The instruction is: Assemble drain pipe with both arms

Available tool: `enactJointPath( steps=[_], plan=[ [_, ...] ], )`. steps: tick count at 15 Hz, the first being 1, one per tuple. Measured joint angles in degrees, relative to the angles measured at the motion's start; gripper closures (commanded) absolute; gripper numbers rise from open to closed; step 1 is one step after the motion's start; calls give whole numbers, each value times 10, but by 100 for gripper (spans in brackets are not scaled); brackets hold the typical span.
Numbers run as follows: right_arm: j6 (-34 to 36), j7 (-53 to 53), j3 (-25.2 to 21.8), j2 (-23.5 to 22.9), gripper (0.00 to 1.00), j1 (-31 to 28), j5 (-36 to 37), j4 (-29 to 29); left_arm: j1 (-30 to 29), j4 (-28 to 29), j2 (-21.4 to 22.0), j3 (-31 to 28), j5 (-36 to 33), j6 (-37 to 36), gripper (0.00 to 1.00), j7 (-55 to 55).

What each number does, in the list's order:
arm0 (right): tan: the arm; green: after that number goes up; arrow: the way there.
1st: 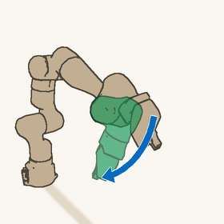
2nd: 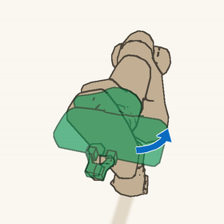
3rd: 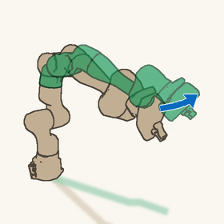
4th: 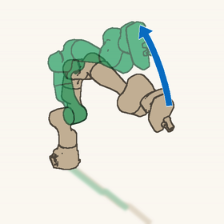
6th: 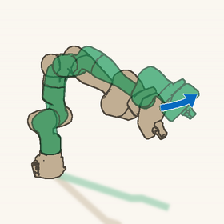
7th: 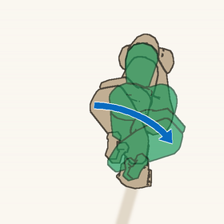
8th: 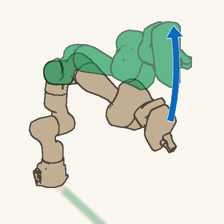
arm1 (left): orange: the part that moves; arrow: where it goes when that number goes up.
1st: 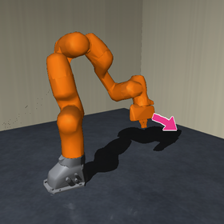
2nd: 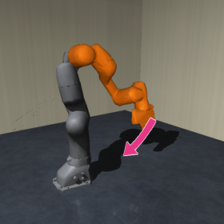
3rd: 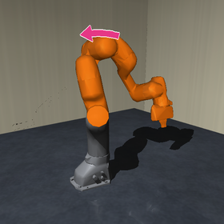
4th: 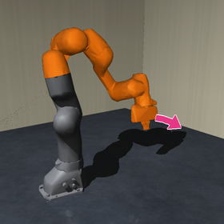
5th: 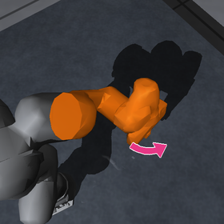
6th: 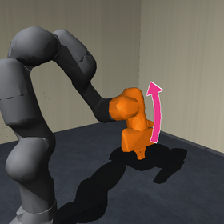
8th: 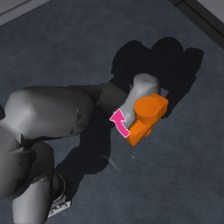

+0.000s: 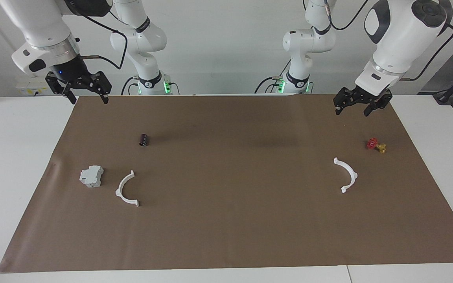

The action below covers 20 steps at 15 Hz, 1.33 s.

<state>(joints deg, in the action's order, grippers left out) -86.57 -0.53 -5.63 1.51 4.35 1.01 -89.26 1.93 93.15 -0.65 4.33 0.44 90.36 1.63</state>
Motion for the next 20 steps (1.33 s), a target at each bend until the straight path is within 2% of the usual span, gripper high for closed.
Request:
enactJointPath(
  steps=[5,8,10,12,16,20],
  plan=[
    [-3,-1,0,0,0,0,0,-2,0,0,0,0,0,0,0,0],
    [-95,-48,1,4,0,3,-5,-54,0,0,0,0,0,0,0,0],
    [-158,-87,1,-13,0,1,-28,-87,0,1,0,0,0,0,0,0],
    [-229,-137,0,-58,0,-3,-39,-98,0,1,0,0,0,0,0,0],
    [-371,-254,0,-188,0,-9,-61,-99,0,1,0,0,0,0,0,0],
    [-432,-361,-1,-271,0,-26,-83,-97,0,1,0,0,0,0,0,0]
  ],
)
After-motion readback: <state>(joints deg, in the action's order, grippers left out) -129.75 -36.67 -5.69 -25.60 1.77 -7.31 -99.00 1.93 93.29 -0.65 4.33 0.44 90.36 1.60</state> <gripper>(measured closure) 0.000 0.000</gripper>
